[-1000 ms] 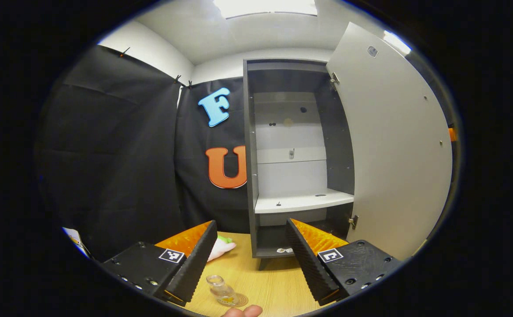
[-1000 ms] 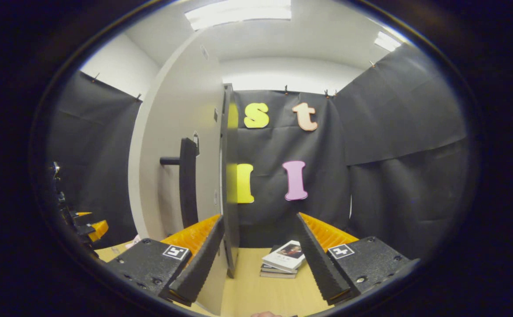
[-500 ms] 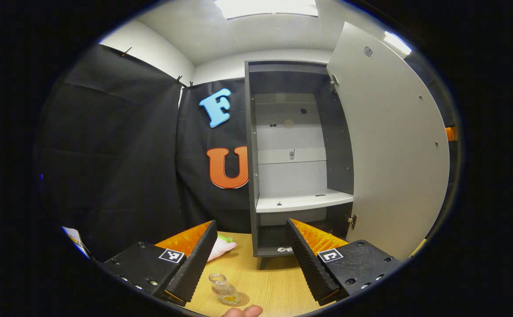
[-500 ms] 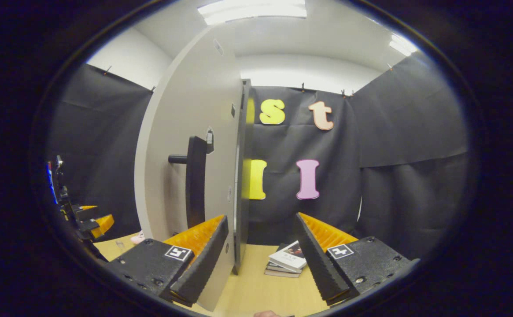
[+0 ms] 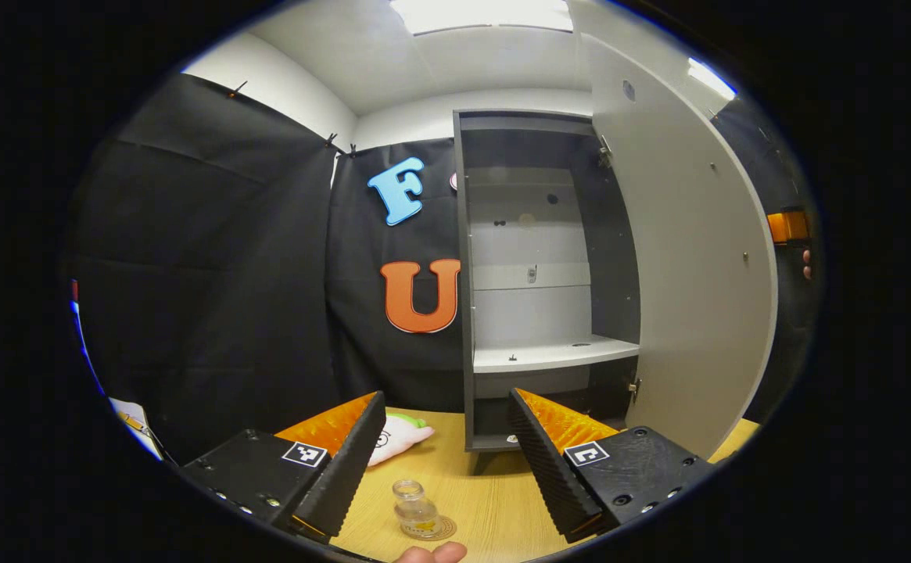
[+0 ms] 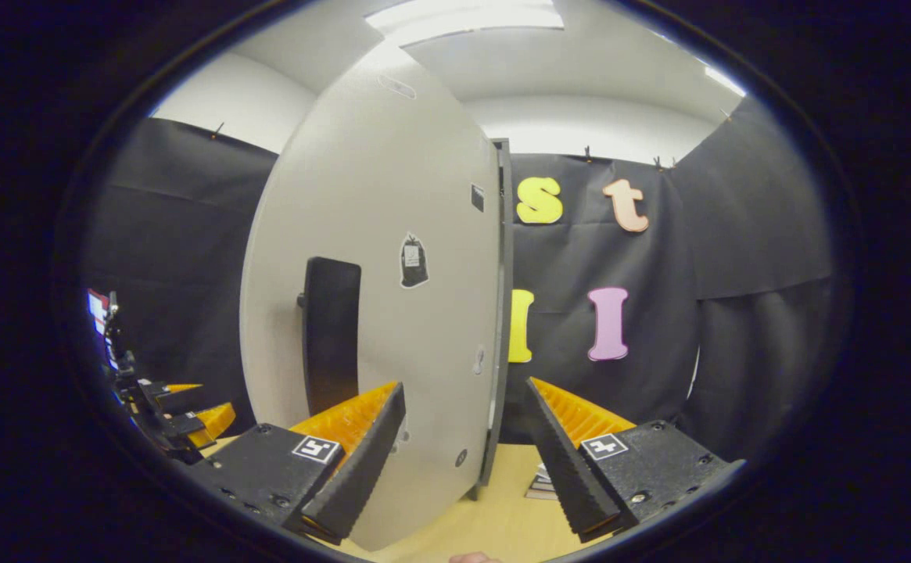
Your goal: Open the cabinet door with the right hand, grasp the bottle in the cabinet with the left hand and place it on the coaster, then close the cabinet door with the right hand.
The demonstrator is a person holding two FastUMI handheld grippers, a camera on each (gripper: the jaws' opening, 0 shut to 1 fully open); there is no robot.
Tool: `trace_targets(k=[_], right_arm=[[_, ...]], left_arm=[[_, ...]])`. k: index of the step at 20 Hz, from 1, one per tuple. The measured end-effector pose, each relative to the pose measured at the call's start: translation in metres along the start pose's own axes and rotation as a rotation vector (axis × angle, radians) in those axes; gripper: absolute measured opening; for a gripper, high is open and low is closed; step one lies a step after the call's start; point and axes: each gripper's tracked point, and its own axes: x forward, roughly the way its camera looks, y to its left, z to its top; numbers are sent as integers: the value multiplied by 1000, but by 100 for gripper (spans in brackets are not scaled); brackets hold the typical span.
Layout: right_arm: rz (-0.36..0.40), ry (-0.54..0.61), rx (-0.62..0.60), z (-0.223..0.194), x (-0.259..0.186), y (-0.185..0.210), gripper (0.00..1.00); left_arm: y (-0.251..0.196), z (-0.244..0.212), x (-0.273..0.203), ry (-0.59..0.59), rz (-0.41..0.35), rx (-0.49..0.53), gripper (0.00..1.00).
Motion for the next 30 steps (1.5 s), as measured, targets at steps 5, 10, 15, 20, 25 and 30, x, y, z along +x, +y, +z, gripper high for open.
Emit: trace_targets(k=[5, 10, 15, 20, 25, 30], right_arm=[[95, 5, -2, 0, 30, 43, 94], [159, -8, 3, -3, 82, 94, 98], [210, 15, -24, -17, 140, 136, 98], [179, 13, -20, -29, 161, 146, 97], [150, -1, 3, -31, 141, 129, 100], [94, 5, -16, -47, 72, 93, 98]], left_arm=[[1, -3, -2, -4, -11, 8, 94], [4, -11, -4, 9, -16, -12, 94], [9, -22, -3, 34, -12, -12, 94], [13, -35, -2, 50, 4, -24, 94], [8, -36, -1, 54, -9, -27, 94], [-9, -43, -4, 60, -40, -54, 94]])
